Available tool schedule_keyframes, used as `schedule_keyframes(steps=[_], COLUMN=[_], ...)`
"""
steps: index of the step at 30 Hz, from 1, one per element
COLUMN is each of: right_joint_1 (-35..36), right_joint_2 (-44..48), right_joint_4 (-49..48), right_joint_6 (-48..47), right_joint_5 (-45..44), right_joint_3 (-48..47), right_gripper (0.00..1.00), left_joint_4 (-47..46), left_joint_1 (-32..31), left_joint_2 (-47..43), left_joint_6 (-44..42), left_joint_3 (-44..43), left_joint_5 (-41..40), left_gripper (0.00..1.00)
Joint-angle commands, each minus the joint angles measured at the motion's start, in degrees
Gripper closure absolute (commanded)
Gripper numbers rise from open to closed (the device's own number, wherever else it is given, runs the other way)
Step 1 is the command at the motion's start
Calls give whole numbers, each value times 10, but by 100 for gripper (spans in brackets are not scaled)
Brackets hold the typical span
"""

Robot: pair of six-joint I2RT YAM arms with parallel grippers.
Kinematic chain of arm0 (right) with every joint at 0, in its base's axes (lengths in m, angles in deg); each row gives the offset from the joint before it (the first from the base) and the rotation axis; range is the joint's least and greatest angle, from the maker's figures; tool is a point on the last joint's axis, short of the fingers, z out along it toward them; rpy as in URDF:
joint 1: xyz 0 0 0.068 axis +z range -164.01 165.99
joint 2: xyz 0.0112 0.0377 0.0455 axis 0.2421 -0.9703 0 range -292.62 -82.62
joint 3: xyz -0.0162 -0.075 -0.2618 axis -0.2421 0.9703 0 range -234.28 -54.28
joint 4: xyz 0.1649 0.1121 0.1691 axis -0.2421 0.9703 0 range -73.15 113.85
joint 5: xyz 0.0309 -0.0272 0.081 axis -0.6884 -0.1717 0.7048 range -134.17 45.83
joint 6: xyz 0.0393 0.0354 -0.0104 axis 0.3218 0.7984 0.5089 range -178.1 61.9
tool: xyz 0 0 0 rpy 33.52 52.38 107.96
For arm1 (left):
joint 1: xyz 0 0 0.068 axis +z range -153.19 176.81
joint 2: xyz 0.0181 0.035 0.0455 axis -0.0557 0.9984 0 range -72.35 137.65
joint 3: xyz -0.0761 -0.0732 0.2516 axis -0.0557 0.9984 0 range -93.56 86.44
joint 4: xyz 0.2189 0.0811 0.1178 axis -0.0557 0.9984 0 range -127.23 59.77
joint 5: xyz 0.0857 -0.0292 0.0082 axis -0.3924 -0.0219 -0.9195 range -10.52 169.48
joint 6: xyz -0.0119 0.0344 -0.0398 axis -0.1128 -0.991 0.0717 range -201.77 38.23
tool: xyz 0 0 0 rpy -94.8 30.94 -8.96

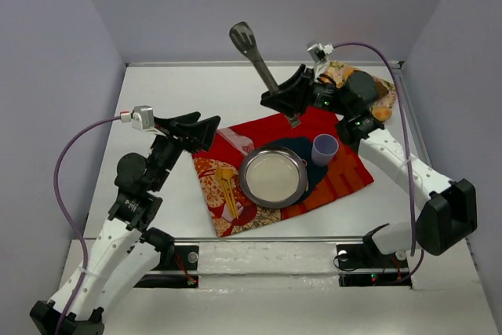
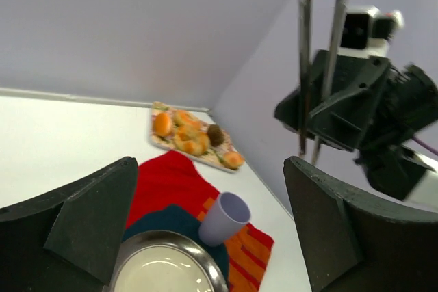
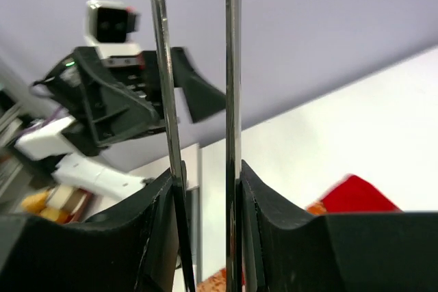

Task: Place the bread

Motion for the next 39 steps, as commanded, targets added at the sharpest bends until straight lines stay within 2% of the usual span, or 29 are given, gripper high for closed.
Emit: schedule_keyframes(steps=[1,2,3,5,6,7,8,10,11,15,20,27,31,33,34,39], right_joint_1=[-42,-42,-42,-42,-42,-42,-48,-66,-98,-170,-244,-321,-353,-358,-358,-371], right_joint_2=[64,76,99,116,121,118,116,104,89,68,42,25,8,3,-2,-13], right_joint_4=[131,180,265,332,409,451,512,559,602,640,691,736,747,751,752,759], right_joint_6=[-86,-124,-157,-223,-250,-256,-257,-251,-245,-227,-222,-211,-209,-209,-210,-211], right_joint_5=[-82,-136,-259,-385,-511,-579,-694,-749,-744,-704,-667,-646,-619,-612,-605,-597], right_joint_3=[1,-6,-11,-30,-40,-54,-75,-79,-84,-72,-72,-34,-25,-25,-25,-28], right_gripper=[60,59,58,57,56,56,56,54,54,56,55,47,47,46,41,38], left_joint_4=[106,133,142,154,156,158,162,168,177,236,251,194,175,172,170,163], left_joint_1=[0,0,0,0,0,0,0,0,0,3,15,48,76,89,103,129], left_joint_2=[-10,-10,-10,-11,-11,-11,-6,5,28,119,206,208,215,222,229,247], left_joint_6=[-17,-18,-19,-18,-15,-15,-9,2,11,18,10,-14,-10,-7,-6,-4], left_joint_3=[-44,-46,-45,-37,-34,-31,-26,-25,-28,-75,-108,-76,-58,-55,-56,-54], left_joint_5=[-151,-169,-196,-218,-240,-251,-278,-311,-338,-369,-364,-288,-271,-250,-240,-187], left_gripper=[1,1,1,1,1,1,1,1,1,1,1,1,1,1,1,1])
